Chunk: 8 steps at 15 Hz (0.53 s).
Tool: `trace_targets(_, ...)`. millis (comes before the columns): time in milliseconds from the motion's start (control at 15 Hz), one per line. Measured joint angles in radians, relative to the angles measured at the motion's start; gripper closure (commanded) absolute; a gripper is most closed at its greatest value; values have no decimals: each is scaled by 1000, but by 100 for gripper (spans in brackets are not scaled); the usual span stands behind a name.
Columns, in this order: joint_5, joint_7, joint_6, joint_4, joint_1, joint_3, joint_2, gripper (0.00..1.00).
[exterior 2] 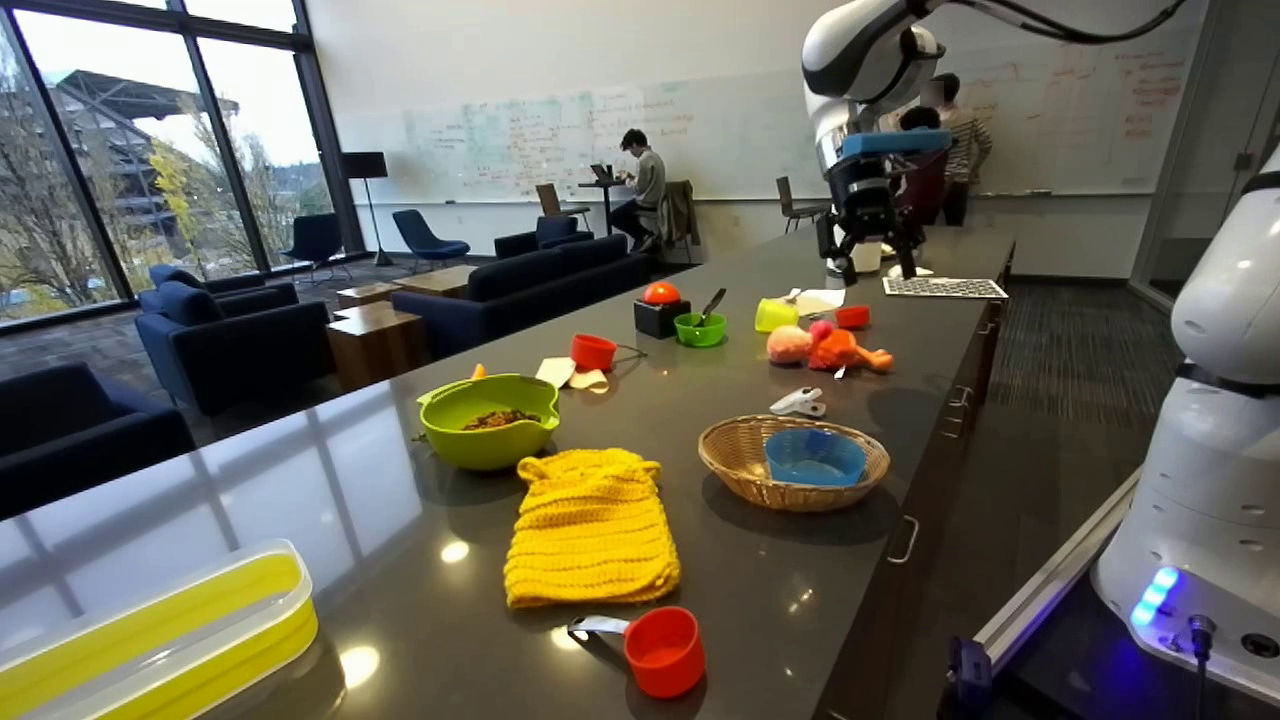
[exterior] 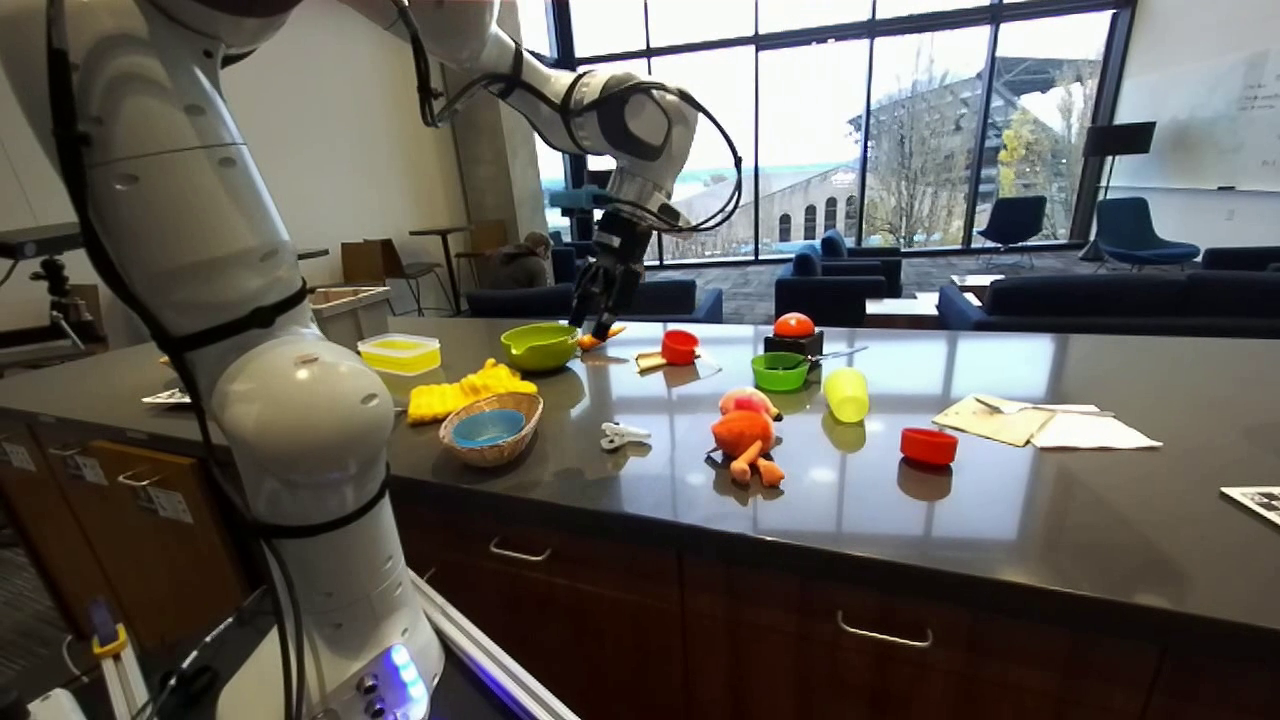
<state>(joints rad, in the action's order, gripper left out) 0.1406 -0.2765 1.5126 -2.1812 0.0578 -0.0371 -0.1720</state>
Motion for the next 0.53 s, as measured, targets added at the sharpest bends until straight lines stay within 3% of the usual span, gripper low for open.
trace_targets(333, -41, 11, -217, -16, -25, 32, 37, 0)
trace_targets(533, -127, 15, -195, 33, -41, 52, 109, 0)
